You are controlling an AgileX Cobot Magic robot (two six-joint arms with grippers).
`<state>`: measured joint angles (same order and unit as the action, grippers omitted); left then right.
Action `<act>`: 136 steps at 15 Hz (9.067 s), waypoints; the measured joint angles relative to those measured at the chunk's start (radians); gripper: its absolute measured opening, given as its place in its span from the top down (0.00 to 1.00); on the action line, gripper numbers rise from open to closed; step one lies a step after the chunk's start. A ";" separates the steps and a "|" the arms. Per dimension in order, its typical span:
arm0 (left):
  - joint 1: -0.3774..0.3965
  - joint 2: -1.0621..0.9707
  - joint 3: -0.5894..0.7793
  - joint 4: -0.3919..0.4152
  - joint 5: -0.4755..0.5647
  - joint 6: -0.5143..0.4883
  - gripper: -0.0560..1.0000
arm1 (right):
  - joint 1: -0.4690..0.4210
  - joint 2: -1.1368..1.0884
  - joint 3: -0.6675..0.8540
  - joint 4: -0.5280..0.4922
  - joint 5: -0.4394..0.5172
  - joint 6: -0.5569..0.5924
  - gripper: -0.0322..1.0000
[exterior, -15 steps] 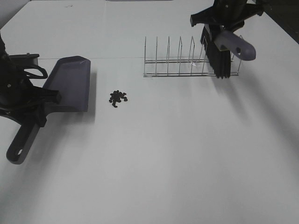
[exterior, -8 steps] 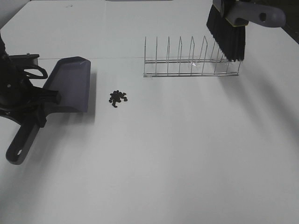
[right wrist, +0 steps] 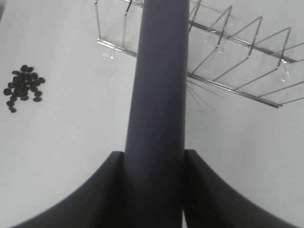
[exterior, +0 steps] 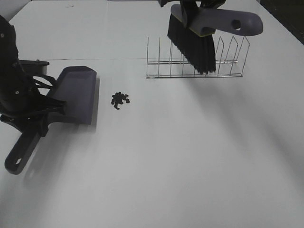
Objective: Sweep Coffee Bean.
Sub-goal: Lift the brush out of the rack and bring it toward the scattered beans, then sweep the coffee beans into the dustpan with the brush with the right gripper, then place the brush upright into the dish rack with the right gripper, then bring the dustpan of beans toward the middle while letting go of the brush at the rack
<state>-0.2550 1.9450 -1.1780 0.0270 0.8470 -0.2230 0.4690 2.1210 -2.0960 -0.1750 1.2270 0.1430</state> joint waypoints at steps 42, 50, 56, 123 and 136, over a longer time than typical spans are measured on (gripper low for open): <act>-0.017 0.142 -0.011 -0.017 -0.025 -0.016 0.61 | -0.051 0.091 0.009 -0.102 -0.006 0.062 0.67; -0.017 0.142 -0.011 -0.017 -0.024 -0.016 0.61 | -0.176 0.012 0.177 0.011 -0.006 0.028 0.67; -0.017 0.142 -0.012 -0.017 -0.024 -0.016 0.61 | -0.183 0.013 0.258 -0.010 0.002 0.027 0.67; -0.101 0.083 -0.070 -0.141 -0.086 0.010 0.61 | -0.235 -0.485 0.633 0.037 -0.024 0.002 0.23; -0.134 0.160 -0.076 -0.190 -0.117 -0.017 0.39 | -0.235 -1.352 1.332 0.175 -0.113 0.002 0.23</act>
<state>-0.3890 2.1050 -1.2540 -0.1630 0.7300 -0.2400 0.2340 0.7690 -0.7640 0.0000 1.1140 0.1450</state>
